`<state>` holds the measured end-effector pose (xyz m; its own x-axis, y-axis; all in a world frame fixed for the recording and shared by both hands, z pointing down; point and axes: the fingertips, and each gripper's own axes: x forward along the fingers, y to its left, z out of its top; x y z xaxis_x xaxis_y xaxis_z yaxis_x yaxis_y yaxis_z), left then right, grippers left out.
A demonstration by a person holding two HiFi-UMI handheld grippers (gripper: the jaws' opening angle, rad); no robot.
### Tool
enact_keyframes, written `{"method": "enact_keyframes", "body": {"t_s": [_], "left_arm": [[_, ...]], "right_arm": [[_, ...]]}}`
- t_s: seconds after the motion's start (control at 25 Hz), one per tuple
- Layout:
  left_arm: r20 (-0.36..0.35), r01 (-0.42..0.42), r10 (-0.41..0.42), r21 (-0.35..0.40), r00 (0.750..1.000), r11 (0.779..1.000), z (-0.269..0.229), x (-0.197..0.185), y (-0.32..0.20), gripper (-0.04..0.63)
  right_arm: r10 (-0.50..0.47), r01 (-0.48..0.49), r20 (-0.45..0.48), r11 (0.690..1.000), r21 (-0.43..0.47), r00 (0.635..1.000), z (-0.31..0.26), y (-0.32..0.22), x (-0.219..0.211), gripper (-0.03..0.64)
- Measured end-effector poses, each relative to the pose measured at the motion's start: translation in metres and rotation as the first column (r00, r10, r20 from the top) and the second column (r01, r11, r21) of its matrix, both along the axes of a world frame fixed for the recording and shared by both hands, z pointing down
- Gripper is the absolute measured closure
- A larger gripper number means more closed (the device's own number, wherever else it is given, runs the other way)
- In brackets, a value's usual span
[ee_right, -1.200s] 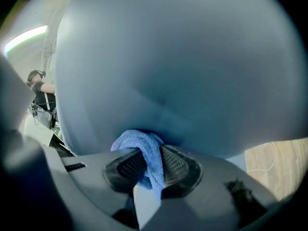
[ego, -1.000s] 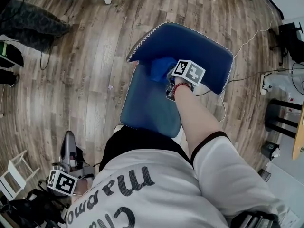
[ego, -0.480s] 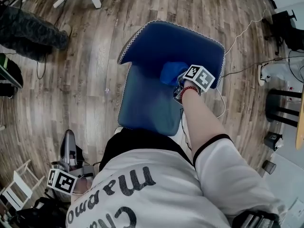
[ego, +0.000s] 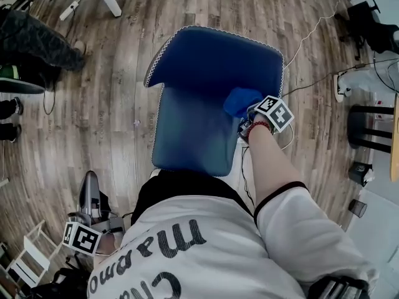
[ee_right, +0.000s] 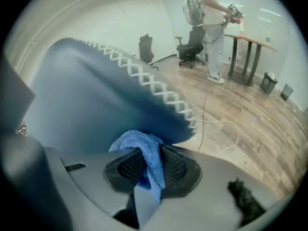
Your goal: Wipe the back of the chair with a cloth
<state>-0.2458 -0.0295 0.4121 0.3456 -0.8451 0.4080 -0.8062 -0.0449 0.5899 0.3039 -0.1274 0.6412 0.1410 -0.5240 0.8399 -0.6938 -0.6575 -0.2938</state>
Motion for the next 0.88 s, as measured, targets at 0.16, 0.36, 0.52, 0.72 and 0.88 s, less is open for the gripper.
{"method": "enact_keyframes", "body": {"t_s": [0.16, 0.36, 0.52, 0.72, 0.88], "left_arm": [[-0.008, -0.021, 0.021, 0.002, 1.000, 1.000, 0.002, 0.006, -0.004, 0.588], [-0.015, -0.047, 0.047, 0.009, 0.999, 0.999, 0.001, 0.016, -0.009, 0.588], [-0.009, -0.034, 0.034, 0.005, 0.999, 0.999, -0.001, 0.013, -0.006, 0.588], [-0.003, 0.002, -0.002, -0.016, 1.000, 1.000, 0.003, 0.000, 0.002, 0.588], [0.005, 0.033, -0.033, -0.028, 0.999, 0.999, 0.004, -0.006, 0.010, 0.588]], "right_arm": [[0.008, -0.008, -0.050, 1.000, -0.005, 0.999, -0.004, 0.026, 0.018, 0.529], [-0.061, 0.059, -0.113, 0.998, -0.025, 0.992, -0.011, 0.037, 0.024, 0.529], [-0.031, 0.021, -0.185, 0.998, -0.055, 0.982, -0.020, 0.043, 0.027, 0.529], [-0.068, 0.070, -0.136, 0.998, 0.006, 0.988, -0.014, 0.015, -0.048, 0.538], [-0.314, 0.307, 0.052, 0.945, 0.112, 0.948, -0.002, -0.041, -0.154, 0.538]]}}
